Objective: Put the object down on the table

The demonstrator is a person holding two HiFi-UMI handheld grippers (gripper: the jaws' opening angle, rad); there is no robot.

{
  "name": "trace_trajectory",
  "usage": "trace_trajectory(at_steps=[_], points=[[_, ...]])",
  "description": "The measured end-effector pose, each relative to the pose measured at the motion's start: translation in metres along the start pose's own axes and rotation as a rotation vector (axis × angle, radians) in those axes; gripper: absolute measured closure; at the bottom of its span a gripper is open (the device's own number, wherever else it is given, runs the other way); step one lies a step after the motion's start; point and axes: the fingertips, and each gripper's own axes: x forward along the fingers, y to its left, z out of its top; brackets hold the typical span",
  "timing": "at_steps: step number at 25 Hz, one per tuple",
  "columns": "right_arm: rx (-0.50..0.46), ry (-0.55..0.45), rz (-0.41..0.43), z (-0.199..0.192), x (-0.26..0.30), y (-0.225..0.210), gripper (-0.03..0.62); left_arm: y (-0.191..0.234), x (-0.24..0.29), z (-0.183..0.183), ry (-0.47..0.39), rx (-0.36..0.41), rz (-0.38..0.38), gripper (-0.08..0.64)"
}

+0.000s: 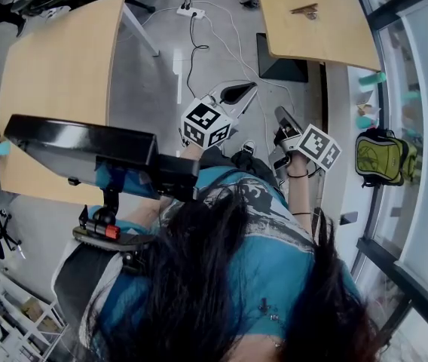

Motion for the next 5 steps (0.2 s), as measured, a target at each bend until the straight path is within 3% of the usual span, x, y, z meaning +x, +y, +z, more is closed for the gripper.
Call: trace_trajectory(at_steps=[5], points=[[0.0,0.004,0.0,0.0013,-0.0003,0.0006,0.58,0.0001,0.001,0.0012,0.001,-0.001,0.002,0.557]])
